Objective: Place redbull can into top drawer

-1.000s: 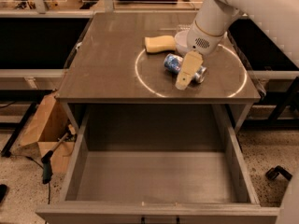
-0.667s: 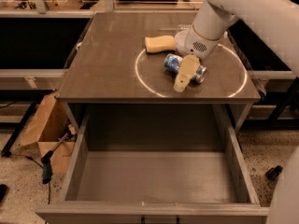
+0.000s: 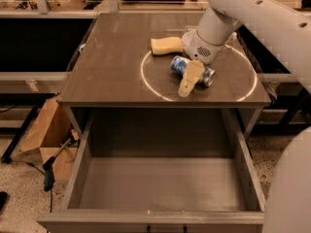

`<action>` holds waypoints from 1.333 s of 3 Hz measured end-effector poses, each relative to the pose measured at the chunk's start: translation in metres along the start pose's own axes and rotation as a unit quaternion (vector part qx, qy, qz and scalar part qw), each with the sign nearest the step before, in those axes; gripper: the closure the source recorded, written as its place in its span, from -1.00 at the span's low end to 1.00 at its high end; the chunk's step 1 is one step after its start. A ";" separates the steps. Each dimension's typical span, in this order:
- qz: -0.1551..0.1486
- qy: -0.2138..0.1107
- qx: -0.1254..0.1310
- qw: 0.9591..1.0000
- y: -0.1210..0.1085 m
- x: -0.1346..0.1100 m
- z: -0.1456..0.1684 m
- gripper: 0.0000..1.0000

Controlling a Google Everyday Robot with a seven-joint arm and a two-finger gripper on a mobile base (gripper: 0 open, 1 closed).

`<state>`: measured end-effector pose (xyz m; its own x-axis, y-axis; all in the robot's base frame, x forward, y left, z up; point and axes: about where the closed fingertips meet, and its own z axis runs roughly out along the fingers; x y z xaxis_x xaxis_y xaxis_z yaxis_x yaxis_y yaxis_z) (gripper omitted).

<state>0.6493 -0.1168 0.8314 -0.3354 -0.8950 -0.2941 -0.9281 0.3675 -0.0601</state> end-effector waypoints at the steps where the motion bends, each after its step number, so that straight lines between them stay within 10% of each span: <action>1: 0.001 0.001 -0.002 1.000 0.000 0.000 0.003 -1.00; 4: 0.001 0.001 -0.002 1.000 0.000 0.000 0.003 0.29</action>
Offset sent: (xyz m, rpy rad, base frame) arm 0.0008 0.0002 -0.0025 -0.0002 0.0042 -0.0006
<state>0.6501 -0.1165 0.8288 -0.3371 -0.8949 -0.2924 -0.9281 0.3680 -0.0562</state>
